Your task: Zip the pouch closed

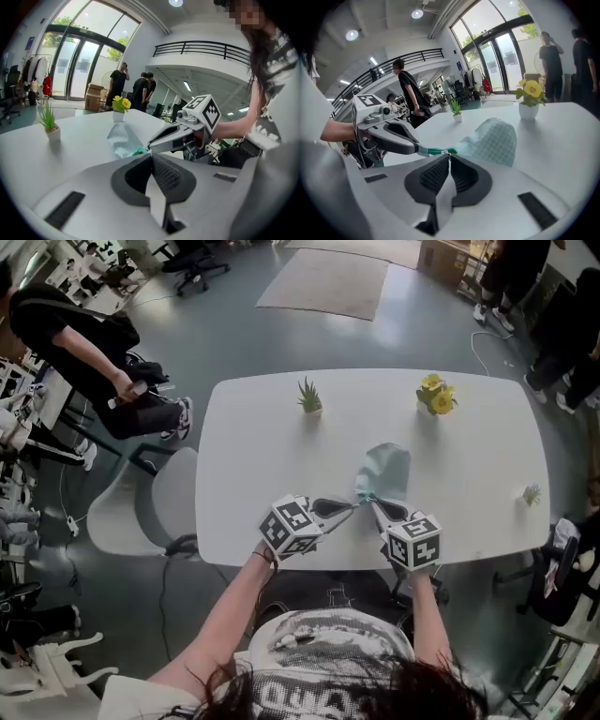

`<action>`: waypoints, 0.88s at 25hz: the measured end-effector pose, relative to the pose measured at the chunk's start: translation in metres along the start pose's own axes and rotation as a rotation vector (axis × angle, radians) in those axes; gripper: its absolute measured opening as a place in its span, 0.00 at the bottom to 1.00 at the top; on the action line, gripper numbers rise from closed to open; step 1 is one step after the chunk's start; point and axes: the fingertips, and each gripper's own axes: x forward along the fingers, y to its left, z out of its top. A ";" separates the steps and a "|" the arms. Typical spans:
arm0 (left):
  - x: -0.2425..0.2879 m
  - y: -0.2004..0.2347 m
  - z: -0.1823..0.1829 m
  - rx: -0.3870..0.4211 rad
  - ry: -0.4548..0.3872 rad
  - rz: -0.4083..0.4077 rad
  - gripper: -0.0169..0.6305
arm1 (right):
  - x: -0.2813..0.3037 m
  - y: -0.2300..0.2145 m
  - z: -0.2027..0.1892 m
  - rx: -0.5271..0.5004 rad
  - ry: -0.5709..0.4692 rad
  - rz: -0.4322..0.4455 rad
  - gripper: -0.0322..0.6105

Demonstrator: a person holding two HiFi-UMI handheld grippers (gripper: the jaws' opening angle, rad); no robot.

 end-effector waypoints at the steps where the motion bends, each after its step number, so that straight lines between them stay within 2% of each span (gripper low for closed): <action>1: -0.004 0.006 0.004 -0.011 -0.018 0.016 0.05 | 0.003 0.000 0.010 -0.016 -0.008 -0.004 0.06; 5: -0.015 0.031 0.001 -0.062 -0.037 0.061 0.05 | 0.020 0.003 0.022 0.003 0.019 0.014 0.07; 11: -0.009 0.036 -0.046 -0.114 0.094 -0.001 0.05 | 0.031 0.007 -0.030 0.079 0.138 0.016 0.06; 15: -0.011 0.041 -0.062 -0.134 0.139 0.002 0.05 | 0.018 -0.029 -0.058 0.151 0.181 -0.139 0.05; 18: -0.015 0.046 -0.071 -0.148 0.165 -0.012 0.05 | 0.002 -0.054 -0.074 0.233 0.171 -0.203 0.05; 22: -0.011 0.048 -0.076 -0.140 0.183 -0.047 0.05 | -0.007 -0.069 -0.083 0.232 0.168 -0.266 0.05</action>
